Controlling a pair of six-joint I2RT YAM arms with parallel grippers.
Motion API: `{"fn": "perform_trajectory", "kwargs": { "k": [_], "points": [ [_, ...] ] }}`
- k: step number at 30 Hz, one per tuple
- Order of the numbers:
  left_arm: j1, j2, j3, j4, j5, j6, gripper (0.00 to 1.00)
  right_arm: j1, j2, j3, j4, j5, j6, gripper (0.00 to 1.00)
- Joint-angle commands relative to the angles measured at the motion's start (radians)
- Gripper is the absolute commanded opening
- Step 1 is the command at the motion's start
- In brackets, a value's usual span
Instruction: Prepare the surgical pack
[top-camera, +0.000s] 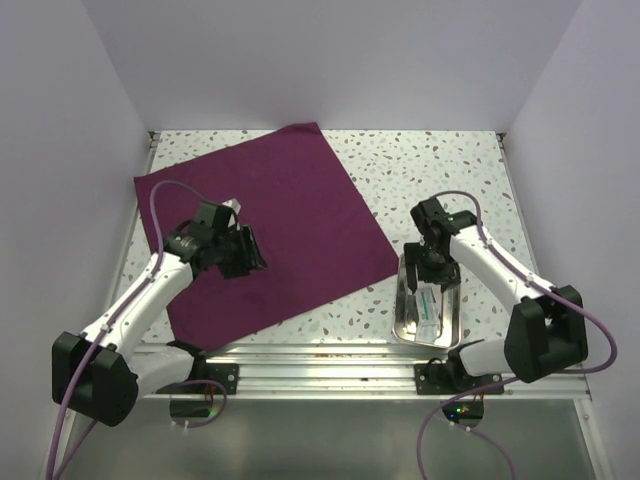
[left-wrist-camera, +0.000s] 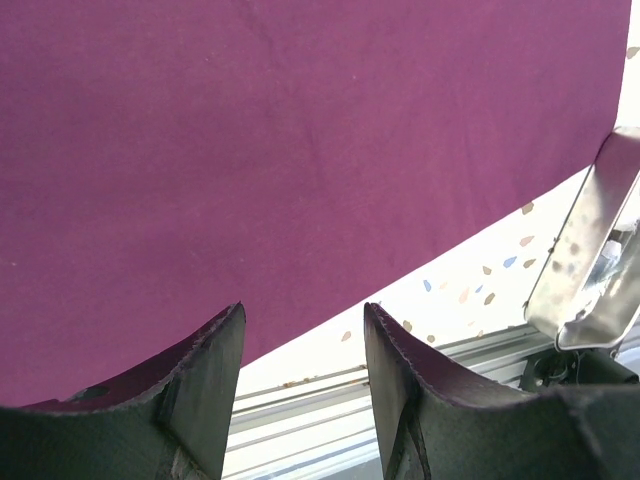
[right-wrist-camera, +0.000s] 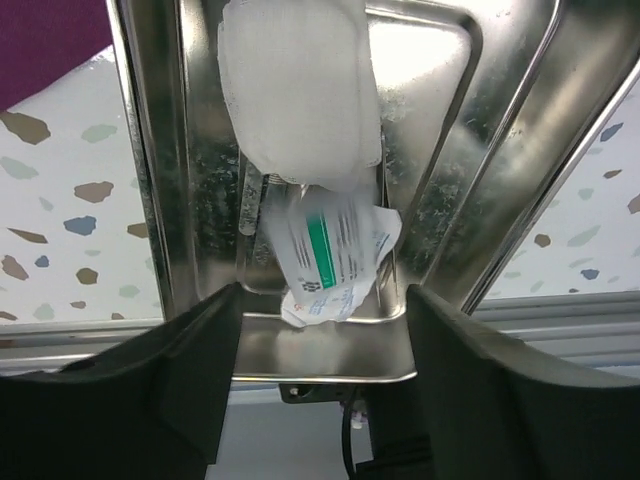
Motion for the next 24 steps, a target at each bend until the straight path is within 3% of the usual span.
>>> {"fn": "perform_trajectory", "kwargs": {
  "k": [1, 4, 6, 14, 24],
  "points": [
    [0.01, 0.009, 0.025, 0.036, 0.036, -0.005, 0.55, -0.001, 0.012, 0.059, 0.003, -0.003, 0.017, 0.73],
    [0.01, 0.017, 0.024, 0.03, 0.052, -0.007, 0.54, -0.021, 0.023, 0.083, -0.002, 0.006, 0.001, 0.87],
    [0.01, 0.011, 0.017, 0.027, 0.055, -0.011, 0.55, -0.07, 0.029, 0.106, 0.0, -0.008, -0.011, 0.88],
    [0.01, -0.008, 0.004, 0.033, 0.067, -0.018, 0.55, -0.305, 0.076, 0.139, -0.014, 0.029, -0.019, 0.73],
    [0.01, -0.005, 0.004, 0.025, 0.081, 0.007, 0.55, -0.408, 0.176, 0.045, 0.066, 0.007, 0.004, 0.66]
  ]
}}
